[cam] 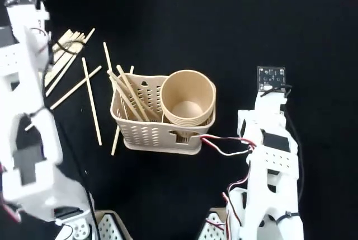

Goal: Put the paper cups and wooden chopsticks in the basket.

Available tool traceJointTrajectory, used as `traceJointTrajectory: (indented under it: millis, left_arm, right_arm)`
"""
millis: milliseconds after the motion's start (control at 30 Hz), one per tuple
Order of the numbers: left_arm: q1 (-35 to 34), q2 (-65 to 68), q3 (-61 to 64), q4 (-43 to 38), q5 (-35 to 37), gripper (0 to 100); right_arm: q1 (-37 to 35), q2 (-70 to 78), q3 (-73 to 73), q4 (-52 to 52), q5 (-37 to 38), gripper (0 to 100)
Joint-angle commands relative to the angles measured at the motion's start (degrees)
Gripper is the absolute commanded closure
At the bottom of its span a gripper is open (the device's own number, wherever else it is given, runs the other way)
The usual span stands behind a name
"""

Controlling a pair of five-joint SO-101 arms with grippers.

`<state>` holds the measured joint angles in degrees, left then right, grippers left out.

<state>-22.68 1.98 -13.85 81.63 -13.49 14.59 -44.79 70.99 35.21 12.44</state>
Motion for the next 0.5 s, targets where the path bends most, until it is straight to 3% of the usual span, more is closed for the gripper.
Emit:
traceJointTrajectory:
  millis: [0,200,467]
  left_arm:
    - [2.07,-16.97,16.4,-9.58,0.62,97]
    - [4.35,-37.45,34.24,-19.96,4.92,97]
    - [4.44,-53.89,39.34,-20.4,10.81,97]
  right_arm:
    - [-0.35,-0.13,-0.13,-1.05,0.44,97.4]
    - [-0.35,-0.13,-0.13,-1.05,0.44,97.4]
    - [-0.35,-0.13,-0.13,-0.97,0.44,97.4]
